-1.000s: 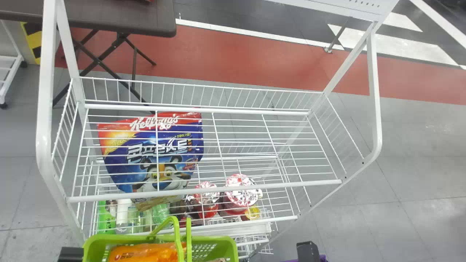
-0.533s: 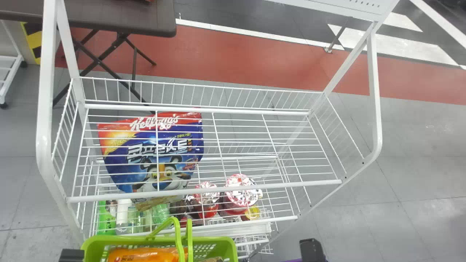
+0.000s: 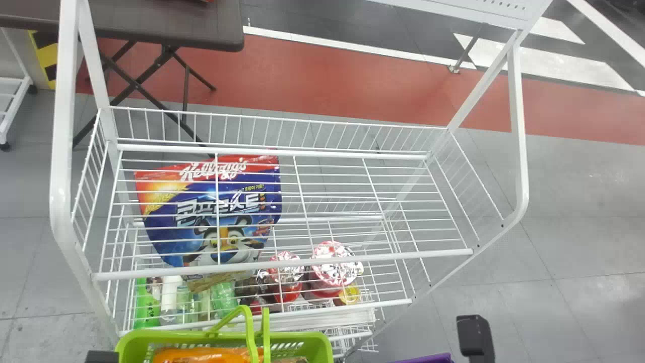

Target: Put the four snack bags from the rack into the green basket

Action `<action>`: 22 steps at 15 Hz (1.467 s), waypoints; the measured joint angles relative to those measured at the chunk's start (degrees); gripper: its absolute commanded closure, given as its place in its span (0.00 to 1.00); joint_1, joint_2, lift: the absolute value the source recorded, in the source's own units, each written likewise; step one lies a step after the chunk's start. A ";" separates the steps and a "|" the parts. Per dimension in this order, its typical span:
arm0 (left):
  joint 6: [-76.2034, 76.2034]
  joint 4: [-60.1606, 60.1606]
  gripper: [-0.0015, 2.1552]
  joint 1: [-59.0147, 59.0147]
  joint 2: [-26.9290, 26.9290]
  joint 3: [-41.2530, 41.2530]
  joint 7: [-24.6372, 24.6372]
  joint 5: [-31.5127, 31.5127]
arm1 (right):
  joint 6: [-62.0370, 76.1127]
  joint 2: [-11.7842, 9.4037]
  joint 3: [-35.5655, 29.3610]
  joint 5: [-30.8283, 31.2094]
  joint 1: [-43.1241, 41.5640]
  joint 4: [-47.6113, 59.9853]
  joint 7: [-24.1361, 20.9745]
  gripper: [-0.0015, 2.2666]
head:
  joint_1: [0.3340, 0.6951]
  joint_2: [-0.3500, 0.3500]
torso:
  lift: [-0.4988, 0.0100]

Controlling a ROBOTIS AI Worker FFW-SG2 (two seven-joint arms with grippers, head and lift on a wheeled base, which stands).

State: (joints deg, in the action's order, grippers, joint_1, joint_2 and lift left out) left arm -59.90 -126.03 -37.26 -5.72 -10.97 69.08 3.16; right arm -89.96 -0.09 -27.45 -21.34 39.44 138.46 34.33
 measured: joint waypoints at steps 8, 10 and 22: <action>0.70 0.57 0.87 0.15 0.23 0.07 -0.32 -0.08 | 65.02 0.00 -1.23 -0.63 4.17 -4.15 5.86 0.02 | 1.00 0.00 | 0.97; 0.70 0.96 0.87 0.38 0.29 0.05 -0.62 -0.08 | 75.25 0.00 1.01 -0.43 5.32 -5.37 4.37 0.03 | 1.00 0.00 | 0.97; 1.74 1.75 0.87 0.31 0.10 -0.21 -0.45 -0.03 | 80.51 0.00 18.14 7.84 11.85 2.61 -18.37 0.03 | 1.00 0.00 | 0.97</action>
State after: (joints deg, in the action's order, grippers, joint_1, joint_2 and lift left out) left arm -58.16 -124.28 -36.96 -5.61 -11.18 68.64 3.13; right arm -9.45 -0.09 -9.31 -13.50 51.29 141.07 15.96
